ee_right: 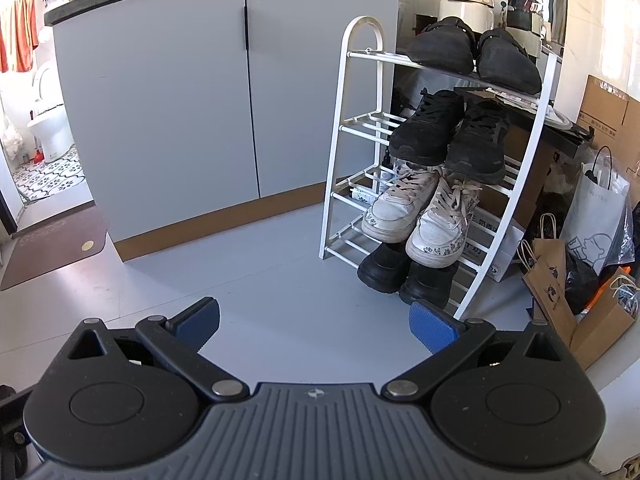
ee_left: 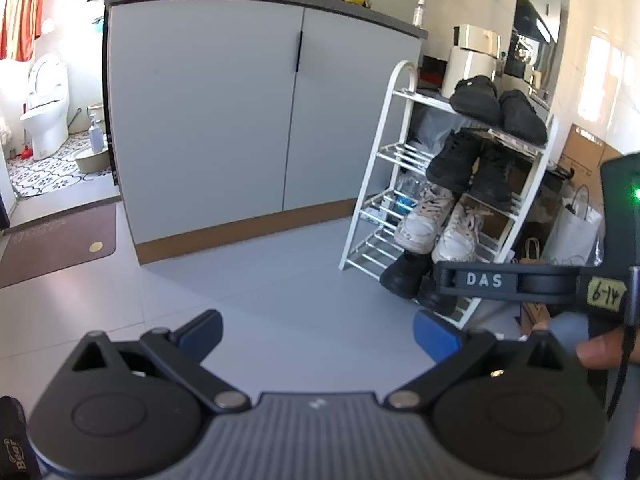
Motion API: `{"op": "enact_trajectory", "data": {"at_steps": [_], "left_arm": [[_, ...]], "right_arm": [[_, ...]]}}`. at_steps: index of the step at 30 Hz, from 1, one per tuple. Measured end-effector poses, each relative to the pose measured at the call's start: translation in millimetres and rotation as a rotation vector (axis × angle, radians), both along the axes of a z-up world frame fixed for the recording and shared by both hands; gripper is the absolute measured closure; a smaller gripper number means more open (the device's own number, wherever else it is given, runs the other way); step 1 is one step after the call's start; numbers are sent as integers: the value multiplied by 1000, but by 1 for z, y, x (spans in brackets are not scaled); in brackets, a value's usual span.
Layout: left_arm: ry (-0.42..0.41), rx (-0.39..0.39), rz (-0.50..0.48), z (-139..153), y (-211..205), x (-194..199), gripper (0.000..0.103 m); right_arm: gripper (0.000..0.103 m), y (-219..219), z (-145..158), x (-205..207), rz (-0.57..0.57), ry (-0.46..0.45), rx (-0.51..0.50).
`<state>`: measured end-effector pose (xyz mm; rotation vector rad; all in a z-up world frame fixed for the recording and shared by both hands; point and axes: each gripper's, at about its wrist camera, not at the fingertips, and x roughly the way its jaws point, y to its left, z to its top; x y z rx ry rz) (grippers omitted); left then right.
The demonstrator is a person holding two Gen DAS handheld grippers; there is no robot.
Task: Organize scattered shoes
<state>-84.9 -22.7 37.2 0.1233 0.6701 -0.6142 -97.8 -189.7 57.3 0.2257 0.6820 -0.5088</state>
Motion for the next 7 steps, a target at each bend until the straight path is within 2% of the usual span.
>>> {"op": "enact_trajectory", "data": {"at_steps": [7], "left_arm": [[3,14,18,-2,-2,0,0]], "right_arm": [[0,-3,0,-1,-1,0,4]]}}
